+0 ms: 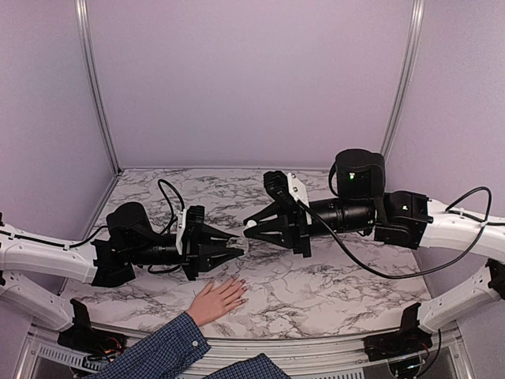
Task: Paint the nails
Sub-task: Close the cap of the nail polish bottle.
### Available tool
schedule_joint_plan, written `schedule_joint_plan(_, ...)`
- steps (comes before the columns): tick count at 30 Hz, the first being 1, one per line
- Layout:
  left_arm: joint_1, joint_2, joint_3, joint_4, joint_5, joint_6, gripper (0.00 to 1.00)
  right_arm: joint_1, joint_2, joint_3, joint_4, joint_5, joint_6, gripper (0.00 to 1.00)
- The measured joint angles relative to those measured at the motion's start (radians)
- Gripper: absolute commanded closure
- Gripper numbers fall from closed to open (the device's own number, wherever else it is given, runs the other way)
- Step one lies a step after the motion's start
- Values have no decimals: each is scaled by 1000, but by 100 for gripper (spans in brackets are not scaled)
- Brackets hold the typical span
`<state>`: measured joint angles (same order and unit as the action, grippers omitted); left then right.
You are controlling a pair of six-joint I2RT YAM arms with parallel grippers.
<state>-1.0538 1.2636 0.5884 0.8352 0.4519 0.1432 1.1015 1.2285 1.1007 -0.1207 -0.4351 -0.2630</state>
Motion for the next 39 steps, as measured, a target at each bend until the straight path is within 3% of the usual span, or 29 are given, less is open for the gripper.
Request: schedule_joint_plan(39,-2,-2,5,-6,-5,-39,100,0,44,-32,61,-6,8,100)
